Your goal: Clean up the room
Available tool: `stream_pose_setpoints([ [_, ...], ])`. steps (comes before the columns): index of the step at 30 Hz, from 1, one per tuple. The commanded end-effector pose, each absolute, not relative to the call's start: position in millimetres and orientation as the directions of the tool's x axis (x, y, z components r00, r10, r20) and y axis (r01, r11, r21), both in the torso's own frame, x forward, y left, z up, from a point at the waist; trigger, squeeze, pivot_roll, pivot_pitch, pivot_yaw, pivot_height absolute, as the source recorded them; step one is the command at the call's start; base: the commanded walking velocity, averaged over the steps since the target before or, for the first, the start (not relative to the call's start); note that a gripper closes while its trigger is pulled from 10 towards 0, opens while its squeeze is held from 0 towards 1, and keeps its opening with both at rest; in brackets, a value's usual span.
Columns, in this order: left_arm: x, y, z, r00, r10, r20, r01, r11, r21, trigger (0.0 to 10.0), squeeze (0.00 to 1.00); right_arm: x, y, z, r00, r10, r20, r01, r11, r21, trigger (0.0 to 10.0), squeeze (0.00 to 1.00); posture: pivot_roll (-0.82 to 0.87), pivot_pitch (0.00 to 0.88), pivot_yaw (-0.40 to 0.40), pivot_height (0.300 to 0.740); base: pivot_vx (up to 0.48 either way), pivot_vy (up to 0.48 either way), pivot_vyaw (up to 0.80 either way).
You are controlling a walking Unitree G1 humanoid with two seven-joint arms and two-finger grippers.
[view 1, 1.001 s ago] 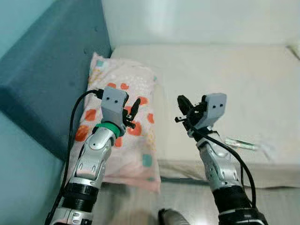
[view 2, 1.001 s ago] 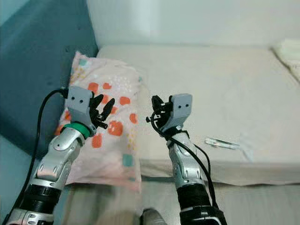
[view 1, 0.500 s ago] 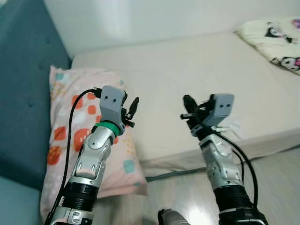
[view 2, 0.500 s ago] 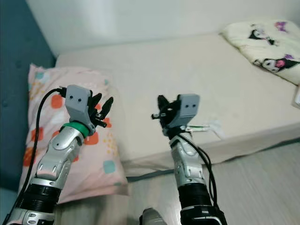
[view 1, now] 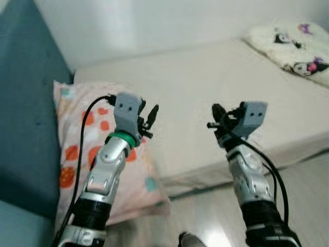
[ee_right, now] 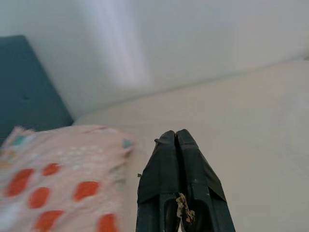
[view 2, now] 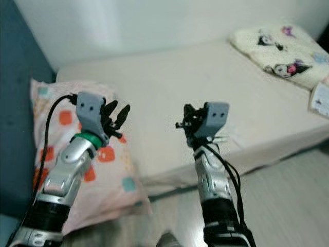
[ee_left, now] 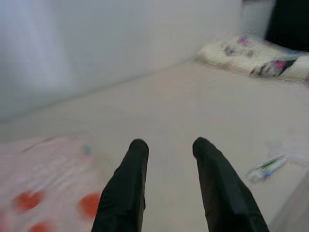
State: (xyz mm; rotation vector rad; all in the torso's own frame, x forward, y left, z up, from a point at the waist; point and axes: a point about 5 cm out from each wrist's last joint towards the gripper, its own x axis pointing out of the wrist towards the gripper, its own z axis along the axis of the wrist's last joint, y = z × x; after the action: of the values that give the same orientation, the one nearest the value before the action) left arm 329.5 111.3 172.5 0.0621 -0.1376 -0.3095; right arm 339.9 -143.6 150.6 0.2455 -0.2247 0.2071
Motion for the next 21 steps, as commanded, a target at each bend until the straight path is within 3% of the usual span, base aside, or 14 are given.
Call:
stream_pose_setpoints([
  [1, 329.6, 111.5, 168.9, 0.945, -0.307, 0.110, 0.300, 0.951, 0.075, 10.0, 0.00, 338.7, -142.0, 145.7, 0.957, 0.185, 0.226, -0.233, 0.949, 0.211, 10.0, 0.00, -0.12, 0.047, 0.091, 0.740, 0.000, 0.480, 0.00],
  [4, 329.5, 111.5, 168.9, 0.945, -0.307, 0.110, 0.300, 0.951, 0.076, 10.0, 0.00, 338.9, -142.0, 145.6, 0.957, 0.184, 0.225, -0.232, 0.950, 0.211, 10.0, 0.00, -0.12, 0.047, 0.091, 0.740, 0.000, 0.480, 0.00],
  [11, 328.3, 110.0, 170.6, 0.939, -0.318, 0.132, 0.306, 0.946, 0.105, 10.0, 0.00, 339.3, -141.7, 145.7, 0.956, 0.185, 0.228, -0.233, 0.950, 0.206, 10.0, 0.00, -0.12, 0.048, 0.091, 0.740, 0.000, 0.000, 0.00],
  [21, 325.8, 105.9, 169.8, 0.932, -0.336, 0.139, 0.323, 0.940, 0.109, 10.0, 0.00, 339.2, -141.1, 145.0, 0.956, 0.187, 0.227, -0.235, 0.950, 0.204, 10.0, 0.00, -0.12, 0.045, 0.093, 0.740, 0.000, -0.449, 0.00],
])
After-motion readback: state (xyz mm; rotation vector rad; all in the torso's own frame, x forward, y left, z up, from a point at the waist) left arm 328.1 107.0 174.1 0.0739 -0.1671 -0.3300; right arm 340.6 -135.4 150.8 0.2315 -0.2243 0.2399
